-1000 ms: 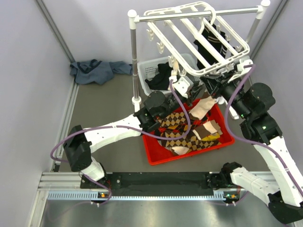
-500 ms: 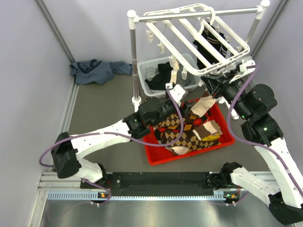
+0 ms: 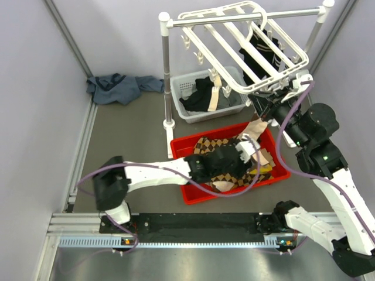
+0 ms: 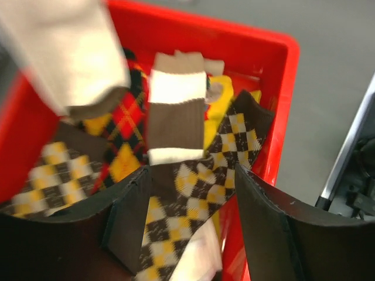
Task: Clip the socks to the hanger
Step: Open the clamp at the hanger.
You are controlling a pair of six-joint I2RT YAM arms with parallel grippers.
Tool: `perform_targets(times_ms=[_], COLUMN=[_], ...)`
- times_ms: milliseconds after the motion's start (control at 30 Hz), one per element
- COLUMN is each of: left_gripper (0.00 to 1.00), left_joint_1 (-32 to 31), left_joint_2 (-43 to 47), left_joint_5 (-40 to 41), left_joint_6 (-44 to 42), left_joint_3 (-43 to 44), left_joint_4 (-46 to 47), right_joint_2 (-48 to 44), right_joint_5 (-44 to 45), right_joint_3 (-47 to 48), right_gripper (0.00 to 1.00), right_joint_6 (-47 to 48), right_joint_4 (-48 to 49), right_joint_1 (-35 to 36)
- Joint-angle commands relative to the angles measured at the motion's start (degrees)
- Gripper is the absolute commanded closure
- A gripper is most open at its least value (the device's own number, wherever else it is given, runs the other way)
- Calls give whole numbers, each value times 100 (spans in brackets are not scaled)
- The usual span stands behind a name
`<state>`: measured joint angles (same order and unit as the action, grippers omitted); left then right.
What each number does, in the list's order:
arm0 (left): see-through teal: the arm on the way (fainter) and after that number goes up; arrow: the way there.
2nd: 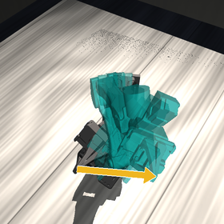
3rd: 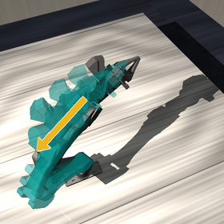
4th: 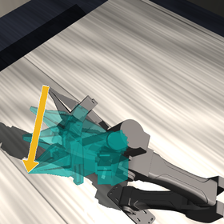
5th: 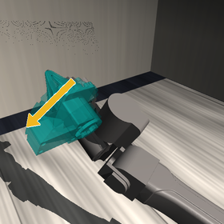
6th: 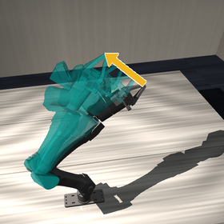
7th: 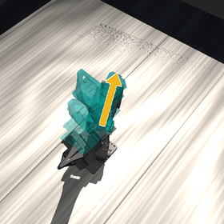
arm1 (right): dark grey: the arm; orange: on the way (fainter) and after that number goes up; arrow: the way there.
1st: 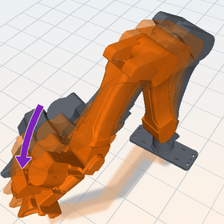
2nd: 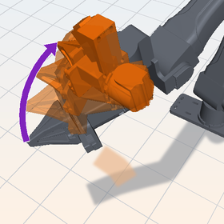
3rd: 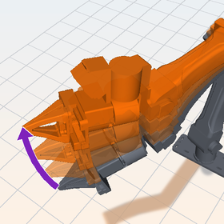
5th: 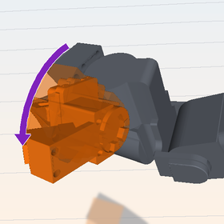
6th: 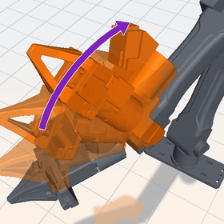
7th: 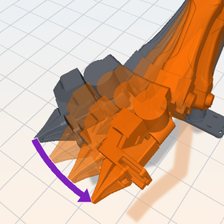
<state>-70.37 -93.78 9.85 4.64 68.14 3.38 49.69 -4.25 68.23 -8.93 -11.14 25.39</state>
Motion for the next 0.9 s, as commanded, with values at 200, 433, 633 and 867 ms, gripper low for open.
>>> perform_targets(times_ms=[200,433,633,867], left_gripper=[39,41,49,83], left_joint_1=[-21,40,120,120], left_joint_2=[-1968,-2812,-3015,-2849], left_joint_5=[-27,211,88,104], left_joint_6=[458,502,608,687], left_joint_3=[2027,2809,2898,2960], left_joint_4=[-1049,-1575,-1867,-2359], right_joint_2=[32,23,32,23], right_joint_5=[513,531,566,583], right_joint_3=[-116,-169,-257,-266], right_gripper=[98,98,98,98], right_joint_6=[278,313,330,366], right_joint_4=[-143,-108,-64,-73], right_joint_1=[-8,-8,-8,-8])
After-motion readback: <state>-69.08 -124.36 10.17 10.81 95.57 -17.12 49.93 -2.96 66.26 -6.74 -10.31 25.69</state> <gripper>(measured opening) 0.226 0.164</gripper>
